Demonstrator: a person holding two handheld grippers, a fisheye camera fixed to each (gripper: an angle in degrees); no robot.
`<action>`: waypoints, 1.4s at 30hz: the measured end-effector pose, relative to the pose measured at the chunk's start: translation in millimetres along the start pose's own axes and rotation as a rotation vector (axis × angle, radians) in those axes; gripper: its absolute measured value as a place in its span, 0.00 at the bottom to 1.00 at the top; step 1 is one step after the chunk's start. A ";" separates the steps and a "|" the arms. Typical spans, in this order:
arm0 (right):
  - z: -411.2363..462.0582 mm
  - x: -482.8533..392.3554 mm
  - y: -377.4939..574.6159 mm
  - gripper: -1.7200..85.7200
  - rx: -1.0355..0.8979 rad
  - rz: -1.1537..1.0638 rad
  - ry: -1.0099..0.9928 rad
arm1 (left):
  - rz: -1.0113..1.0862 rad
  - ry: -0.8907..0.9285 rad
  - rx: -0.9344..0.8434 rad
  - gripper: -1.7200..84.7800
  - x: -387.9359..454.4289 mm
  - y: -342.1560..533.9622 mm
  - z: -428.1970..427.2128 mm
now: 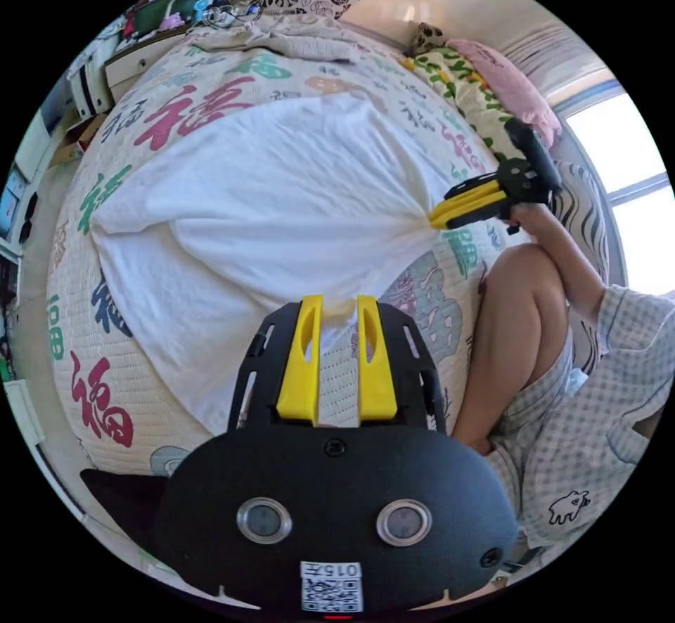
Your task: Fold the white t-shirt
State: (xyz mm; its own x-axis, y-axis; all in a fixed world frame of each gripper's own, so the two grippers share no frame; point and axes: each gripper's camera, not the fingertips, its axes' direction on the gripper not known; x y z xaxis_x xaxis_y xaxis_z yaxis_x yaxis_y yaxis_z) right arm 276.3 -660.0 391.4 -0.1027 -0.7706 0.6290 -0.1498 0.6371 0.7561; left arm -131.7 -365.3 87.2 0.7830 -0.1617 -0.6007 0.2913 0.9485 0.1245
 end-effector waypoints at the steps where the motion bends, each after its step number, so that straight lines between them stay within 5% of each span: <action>1: 8.7 0.6 -0.2 0.05 -0.011 0.025 -0.001 | 0.006 -0.050 -0.053 0.11 -1.1 1.6 11.6; 9: 10.6 -8.1 -12.7 0.10 0.090 0.142 -0.014 | -0.305 0.023 0.161 0.14 -54.0 84.5 -76.4; 14: -2.8 -65.2 -123.8 0.11 0.200 -0.002 -0.053 | -0.561 0.028 0.201 0.15 -114.7 145.9 -70.7; 26: 161.3 -191.0 -424.4 0.12 -0.093 -0.094 0.295 | -0.504 0.289 0.206 0.14 -145.4 164.3 -32.6; 32: 227.2 -194.1 -466.2 0.11 -0.183 -0.067 0.411 | -0.497 0.249 0.161 0.10 -144.6 154.3 -15.0; 42: 190.7 -156.2 -450.2 0.02 -0.060 0.012 0.196 | -0.465 0.241 0.299 0.02 -112.8 183.0 -49.1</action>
State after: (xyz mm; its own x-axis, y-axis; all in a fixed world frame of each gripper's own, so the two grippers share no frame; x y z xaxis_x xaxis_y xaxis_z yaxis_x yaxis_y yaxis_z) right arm 172.3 -829.7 -81.7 0.0897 -0.7490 0.6564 -0.0905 0.6502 0.7543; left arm -193.7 -160.1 138.9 0.3998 -0.4421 -0.8029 0.7429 0.6694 0.0013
